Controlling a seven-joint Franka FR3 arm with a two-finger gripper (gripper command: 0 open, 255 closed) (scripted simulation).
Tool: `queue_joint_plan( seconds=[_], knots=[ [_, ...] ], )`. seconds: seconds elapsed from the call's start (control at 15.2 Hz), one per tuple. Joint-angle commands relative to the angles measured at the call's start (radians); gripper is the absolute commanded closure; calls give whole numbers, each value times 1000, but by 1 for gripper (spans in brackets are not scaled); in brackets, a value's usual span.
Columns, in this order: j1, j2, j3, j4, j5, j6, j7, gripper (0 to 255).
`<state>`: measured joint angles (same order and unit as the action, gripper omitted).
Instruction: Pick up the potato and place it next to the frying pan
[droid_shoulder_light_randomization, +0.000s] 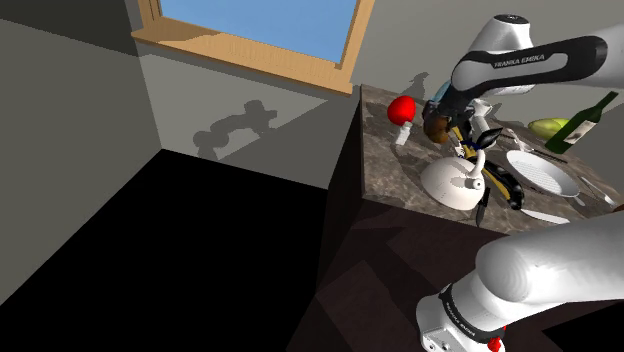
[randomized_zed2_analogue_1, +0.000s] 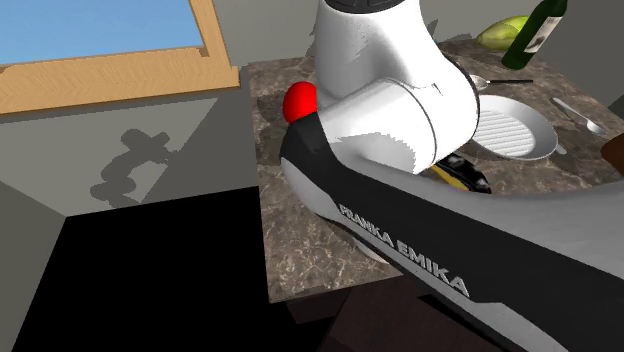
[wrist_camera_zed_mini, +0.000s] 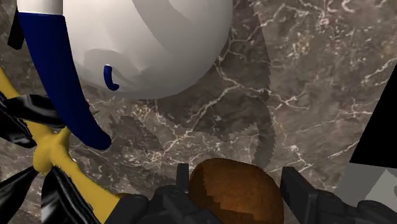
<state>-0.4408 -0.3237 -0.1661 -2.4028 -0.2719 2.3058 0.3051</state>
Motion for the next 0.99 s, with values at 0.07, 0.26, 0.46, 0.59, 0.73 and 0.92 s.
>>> queue_joint_plan(
  seconds=[0.07,0.26,0.46,0.59,0.73,0.92],
  knots=[
    [-29,-26,-54,-25,-7,13,-77,255],
    [-58,-46,-110,-40,-13,22,-156,255],
    [-85,-57,-169,-45,-18,31,-237,255],
    [-102,-59,-209,-42,-19,36,-292,255],
    [-117,-56,-251,-35,-17,41,-349,255],
    [-136,-43,-314,-15,-9,47,-438,255]
  ],
)
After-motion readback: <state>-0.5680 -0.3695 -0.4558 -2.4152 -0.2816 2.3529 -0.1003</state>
